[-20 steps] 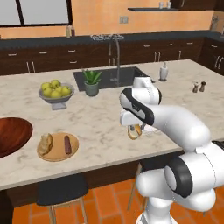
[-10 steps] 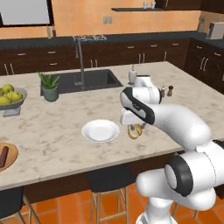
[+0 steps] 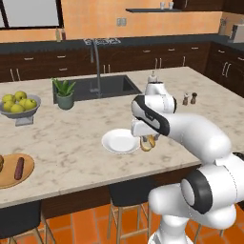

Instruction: Place one bun and one sausage from the bowl on each plate.

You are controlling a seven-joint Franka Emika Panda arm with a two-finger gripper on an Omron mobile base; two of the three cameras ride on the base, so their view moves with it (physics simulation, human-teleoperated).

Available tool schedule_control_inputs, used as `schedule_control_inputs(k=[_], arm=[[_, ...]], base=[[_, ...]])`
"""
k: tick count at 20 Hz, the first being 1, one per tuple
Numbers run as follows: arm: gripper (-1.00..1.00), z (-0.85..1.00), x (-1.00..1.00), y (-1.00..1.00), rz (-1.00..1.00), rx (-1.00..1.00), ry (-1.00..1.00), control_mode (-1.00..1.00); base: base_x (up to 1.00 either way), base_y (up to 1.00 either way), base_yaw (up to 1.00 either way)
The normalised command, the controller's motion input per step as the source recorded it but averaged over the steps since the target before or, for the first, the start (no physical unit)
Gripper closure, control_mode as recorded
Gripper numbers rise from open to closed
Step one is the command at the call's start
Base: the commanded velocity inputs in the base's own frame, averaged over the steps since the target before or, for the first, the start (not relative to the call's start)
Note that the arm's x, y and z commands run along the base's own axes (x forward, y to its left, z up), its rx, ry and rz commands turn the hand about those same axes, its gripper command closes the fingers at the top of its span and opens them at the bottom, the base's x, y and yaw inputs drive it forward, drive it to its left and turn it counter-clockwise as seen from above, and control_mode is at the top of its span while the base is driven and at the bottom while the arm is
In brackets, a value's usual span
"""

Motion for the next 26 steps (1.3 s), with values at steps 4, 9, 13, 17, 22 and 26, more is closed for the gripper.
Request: schedule_control_inputs(k=[4,9,13,17,22,26], arm=[[1.0,0.0,0.0,0.0,0.0,0.0,0.0,1.0],[1.0,-0.29,0.56,0.03,0.04,-0.01,-0.06,-1.0],[1.0,-0.66,0.87,0.29,0.01,-0.05,-0.24,-1.0],[1.0,-0.12,0.97,0.58,0.0,0.0,0.06,-1.0],[1.0,-0.09,0.64,-0.04,0.03,0.01,0.21,-1.0],[1.0,-0.56,0.23,-0.21,0.08,0.0,0.14,-1.0]], base=[[0.6,0.13,0.03],[0.11,0.0,0.01],[0.0,0.0,0.0],[0.0,0.0,0.0],[0.0,0.0,0.0],[0.0,0.0,0.0]])
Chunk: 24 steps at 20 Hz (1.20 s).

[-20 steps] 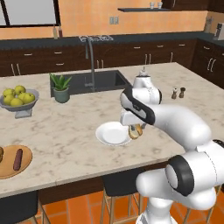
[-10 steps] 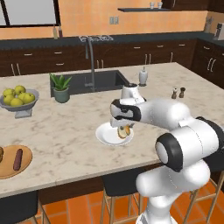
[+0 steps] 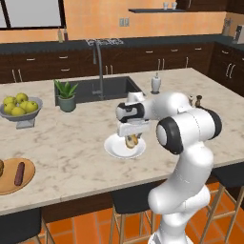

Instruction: Place one bun and one sausage from the bowl on each plate.

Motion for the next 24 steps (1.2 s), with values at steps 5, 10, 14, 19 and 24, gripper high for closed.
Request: schedule_control_inputs(k=[5,10,14,19,24], arm=[[1.0,-0.37,0.0,-0.05,0.05,0.0,0.04,-1.0],[-1.0,-0.05,0.0,0.0,0.0,0.0,0.0,-1.0],[-1.0,0.0,0.0,0.0,0.0,0.0,0.0,-1.0],[-1.0,0.0,-0.1,0.0,0.0,0.0,-0.05,-1.0],[-1.0,0.0,-0.03,-0.04,0.0,0.01,-0.25,-1.0]], base=[[0.0,0.0,0.0],[0.0,0.0,0.0],[0.0,0.0,0.0],[0.0,0.0,0.0],[0.0,0.0,0.0]])
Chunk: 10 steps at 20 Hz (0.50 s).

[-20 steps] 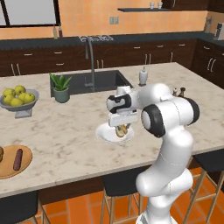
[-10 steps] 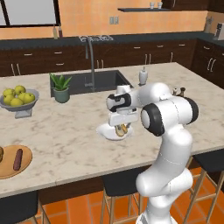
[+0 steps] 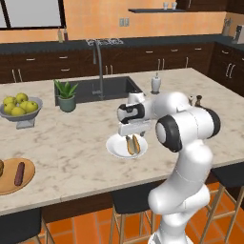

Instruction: Place one bun and one sausage from the bowl on each plate.

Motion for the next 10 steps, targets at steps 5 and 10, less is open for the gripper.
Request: schedule_control_inputs(k=[5,10], arm=[[-1.0,0.49,-0.4,-0.01,0.0,0.01,-0.03,-1.0],[-1.0,0.8,-0.61,0.05,-0.01,0.0,0.03,-1.0]], base=[[0.0,0.0,0.0],[0.0,0.0,0.0]])
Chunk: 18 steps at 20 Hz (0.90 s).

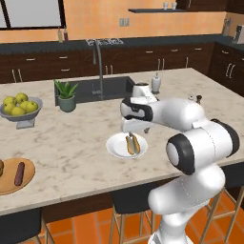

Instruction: Place one bun and one sausage from the bowl on each plate.

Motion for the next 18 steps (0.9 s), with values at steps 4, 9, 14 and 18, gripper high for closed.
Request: schedule_control_inputs(k=[4,9,14,18], arm=[[-1.0,0.75,-0.76,0.15,-0.01,0.0,0.0,-1.0],[-1.0,0.47,-0.54,0.07,-0.01,0.01,-0.01,-1.0],[-1.0,0.23,-0.72,0.0,-0.03,0.04,-0.01,-1.0],[-1.0,0.21,-0.45,-0.24,-0.01,0.02,0.0,-1.0]], base=[[0.0,0.0,0.0],[0.0,0.0,0.0],[0.0,0.0,0.0],[0.0,0.0,0.0]])
